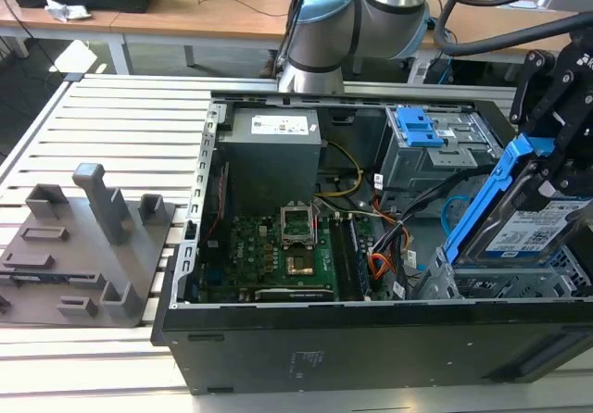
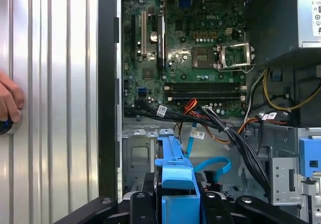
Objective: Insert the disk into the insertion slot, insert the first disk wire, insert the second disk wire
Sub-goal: 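Insert the disk into the insertion slot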
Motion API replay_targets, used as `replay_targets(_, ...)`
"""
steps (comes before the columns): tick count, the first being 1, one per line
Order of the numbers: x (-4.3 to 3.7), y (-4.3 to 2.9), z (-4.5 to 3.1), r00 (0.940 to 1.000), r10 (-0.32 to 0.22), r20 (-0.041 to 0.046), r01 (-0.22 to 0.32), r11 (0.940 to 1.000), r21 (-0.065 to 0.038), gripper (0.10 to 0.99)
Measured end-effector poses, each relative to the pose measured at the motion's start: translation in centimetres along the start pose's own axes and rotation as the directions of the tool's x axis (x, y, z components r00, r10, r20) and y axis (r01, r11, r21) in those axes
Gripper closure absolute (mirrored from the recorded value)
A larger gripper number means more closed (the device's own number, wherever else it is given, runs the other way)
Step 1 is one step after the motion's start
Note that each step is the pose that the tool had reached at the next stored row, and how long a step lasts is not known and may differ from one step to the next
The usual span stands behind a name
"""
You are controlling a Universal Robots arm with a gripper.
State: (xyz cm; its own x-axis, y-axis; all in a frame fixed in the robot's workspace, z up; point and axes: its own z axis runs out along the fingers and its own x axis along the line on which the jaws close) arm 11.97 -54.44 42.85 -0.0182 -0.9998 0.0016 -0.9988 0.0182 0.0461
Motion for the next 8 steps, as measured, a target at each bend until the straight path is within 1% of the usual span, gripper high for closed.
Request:
replay_targets(4, 0.00, -0.05, 0.81, 1.0000, 0.000, -0.0002, 0.000, 1.0000, -0.001, 0.722)
replay_targets(7, 0.00, -0.11, 1.99, 1.0000, 0.000, 0.0000, 0.000, 1.0000, -0.002, 0.722)
replay_targets(8, 0.00, -0.11, 2.16, 1.0000, 0.000, -0.0002, 0.000, 1.0000, -0.003, 0.722)
